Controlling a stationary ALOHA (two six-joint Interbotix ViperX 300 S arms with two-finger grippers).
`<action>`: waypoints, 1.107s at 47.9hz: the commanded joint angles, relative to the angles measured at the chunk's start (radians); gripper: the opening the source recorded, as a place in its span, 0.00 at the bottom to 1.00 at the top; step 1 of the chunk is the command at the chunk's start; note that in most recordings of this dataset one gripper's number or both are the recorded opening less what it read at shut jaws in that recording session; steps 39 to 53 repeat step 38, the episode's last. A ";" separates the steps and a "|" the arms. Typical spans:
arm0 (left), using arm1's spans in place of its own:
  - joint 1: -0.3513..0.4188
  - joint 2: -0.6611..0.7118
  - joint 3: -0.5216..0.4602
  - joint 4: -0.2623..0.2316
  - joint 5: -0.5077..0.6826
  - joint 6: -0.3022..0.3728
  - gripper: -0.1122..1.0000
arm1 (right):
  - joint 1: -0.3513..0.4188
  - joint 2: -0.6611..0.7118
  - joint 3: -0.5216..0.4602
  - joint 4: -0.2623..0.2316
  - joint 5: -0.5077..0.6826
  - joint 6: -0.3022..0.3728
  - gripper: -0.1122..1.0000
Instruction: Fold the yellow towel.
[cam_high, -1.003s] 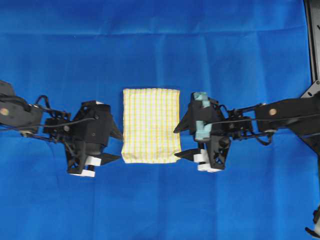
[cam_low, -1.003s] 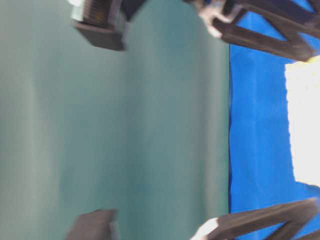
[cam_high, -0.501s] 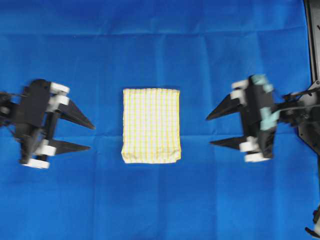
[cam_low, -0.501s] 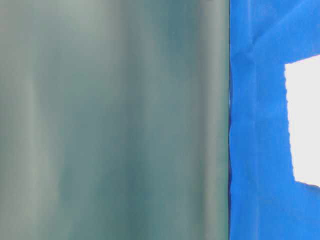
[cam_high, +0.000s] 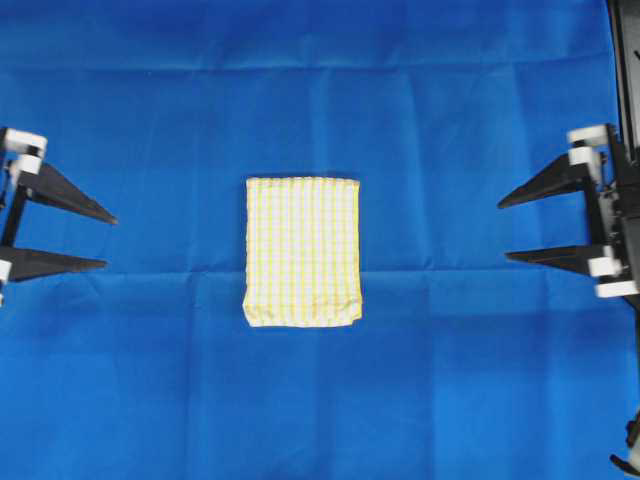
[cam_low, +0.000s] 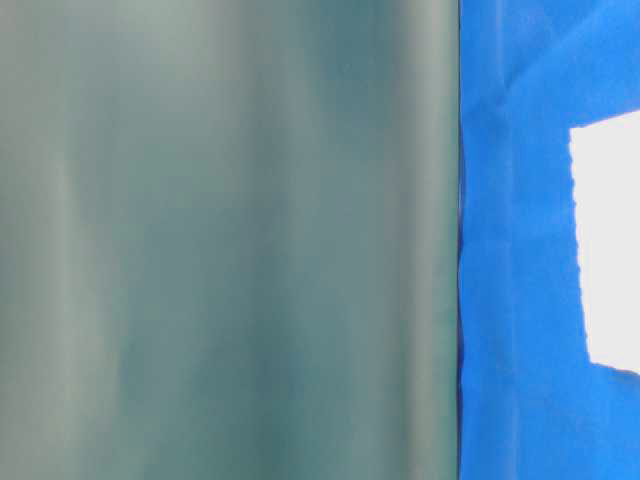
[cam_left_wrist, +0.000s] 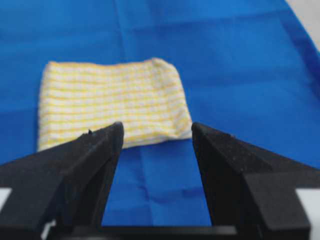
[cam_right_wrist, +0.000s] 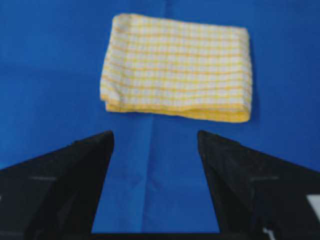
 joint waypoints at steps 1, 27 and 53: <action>0.017 -0.058 0.026 0.002 -0.015 0.002 0.56 | -0.008 -0.051 0.014 -0.003 0.002 0.005 0.72; 0.061 -0.302 0.216 0.002 -0.025 0.002 0.56 | -0.049 -0.144 0.141 0.003 -0.063 0.018 0.72; 0.061 -0.304 0.219 0.002 -0.031 0.002 0.56 | -0.069 -0.141 0.144 0.008 -0.078 0.018 0.72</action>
